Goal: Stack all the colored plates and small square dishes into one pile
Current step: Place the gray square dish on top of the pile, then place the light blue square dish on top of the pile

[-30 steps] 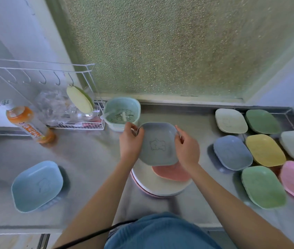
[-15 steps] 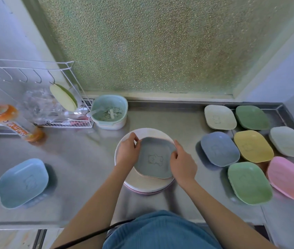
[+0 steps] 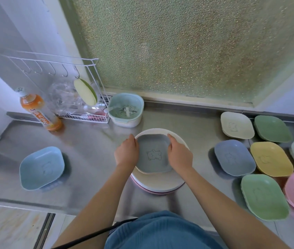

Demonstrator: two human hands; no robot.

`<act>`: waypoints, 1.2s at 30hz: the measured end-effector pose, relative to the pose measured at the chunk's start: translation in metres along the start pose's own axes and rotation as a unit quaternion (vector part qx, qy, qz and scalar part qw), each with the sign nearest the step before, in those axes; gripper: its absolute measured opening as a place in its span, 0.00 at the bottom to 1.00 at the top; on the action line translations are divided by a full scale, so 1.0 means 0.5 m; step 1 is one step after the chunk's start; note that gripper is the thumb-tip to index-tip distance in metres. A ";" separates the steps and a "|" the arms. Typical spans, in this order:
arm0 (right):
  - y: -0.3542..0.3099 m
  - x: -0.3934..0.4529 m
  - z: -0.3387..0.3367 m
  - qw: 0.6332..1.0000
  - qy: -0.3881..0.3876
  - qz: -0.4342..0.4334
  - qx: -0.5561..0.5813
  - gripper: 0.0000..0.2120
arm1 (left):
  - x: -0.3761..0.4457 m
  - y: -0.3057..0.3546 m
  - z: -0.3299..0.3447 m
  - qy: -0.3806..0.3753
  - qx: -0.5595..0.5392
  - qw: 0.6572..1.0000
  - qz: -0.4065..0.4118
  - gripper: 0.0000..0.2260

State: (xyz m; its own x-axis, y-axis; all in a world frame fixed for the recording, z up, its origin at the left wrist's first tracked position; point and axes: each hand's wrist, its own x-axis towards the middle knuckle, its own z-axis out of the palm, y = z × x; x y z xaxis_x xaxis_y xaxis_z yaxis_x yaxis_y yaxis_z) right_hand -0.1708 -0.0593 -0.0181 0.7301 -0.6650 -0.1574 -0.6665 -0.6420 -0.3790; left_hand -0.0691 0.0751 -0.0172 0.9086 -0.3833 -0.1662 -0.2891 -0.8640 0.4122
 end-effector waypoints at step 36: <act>-0.541 -0.094 0.347 0.911 -0.259 -0.313 -0.070 0.18 | -0.035 -0.618 -0.155 0.095 -0.207 0.888 -0.398 0.15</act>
State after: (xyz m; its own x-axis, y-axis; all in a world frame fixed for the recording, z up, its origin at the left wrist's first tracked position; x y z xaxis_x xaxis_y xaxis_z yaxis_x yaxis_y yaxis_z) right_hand 0.0015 0.2117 -0.0663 0.9225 0.0940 -0.3743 -0.0822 -0.8998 -0.4286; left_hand 0.0276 0.3741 -0.0724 0.8212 0.3922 -0.4145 0.5684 -0.6269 0.5329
